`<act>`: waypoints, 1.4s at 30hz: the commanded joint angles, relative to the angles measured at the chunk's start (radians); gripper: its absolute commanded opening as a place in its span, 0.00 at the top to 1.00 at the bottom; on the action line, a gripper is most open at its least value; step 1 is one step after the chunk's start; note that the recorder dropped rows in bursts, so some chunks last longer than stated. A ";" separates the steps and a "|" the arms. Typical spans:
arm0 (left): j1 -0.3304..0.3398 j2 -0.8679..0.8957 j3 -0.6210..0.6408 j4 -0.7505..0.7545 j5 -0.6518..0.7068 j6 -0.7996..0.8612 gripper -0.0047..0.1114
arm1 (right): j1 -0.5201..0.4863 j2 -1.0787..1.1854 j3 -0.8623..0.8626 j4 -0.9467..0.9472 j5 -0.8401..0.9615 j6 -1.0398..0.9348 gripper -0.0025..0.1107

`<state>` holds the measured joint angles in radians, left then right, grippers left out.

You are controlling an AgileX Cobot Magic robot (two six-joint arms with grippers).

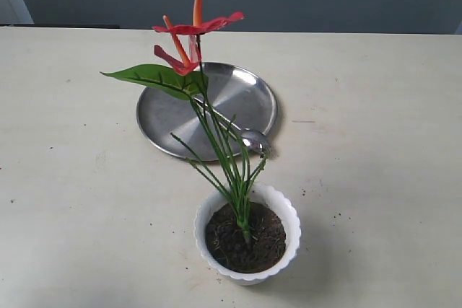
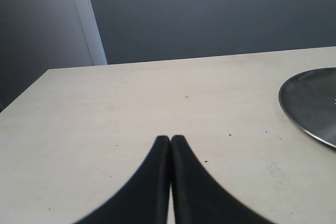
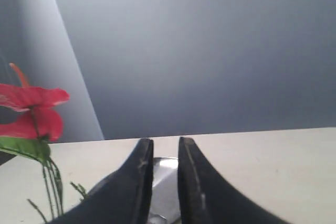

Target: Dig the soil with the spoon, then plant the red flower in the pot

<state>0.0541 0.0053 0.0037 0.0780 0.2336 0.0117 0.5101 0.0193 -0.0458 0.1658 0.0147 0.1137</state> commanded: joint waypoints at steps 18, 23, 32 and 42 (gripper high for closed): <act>-0.007 -0.005 -0.004 -0.008 -0.001 -0.002 0.96 | -0.294 -0.019 0.046 -0.088 0.066 -0.016 0.82; -0.007 -0.005 -0.004 -0.008 -0.001 -0.002 0.96 | -0.294 -0.019 0.046 -0.088 0.066 -0.016 0.82; -0.007 -0.005 -0.004 -0.008 -0.001 -0.002 0.96 | -0.294 -0.019 0.046 -0.088 0.066 -0.016 0.82; -0.007 -0.005 -0.004 -0.008 -0.001 -0.002 0.96 | -0.292 -0.019 0.046 -0.088 0.066 -0.016 0.82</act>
<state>0.0541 0.0053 0.0037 0.0780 0.2336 0.0117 0.2238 0.0078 -0.0049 0.0882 0.0866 0.1031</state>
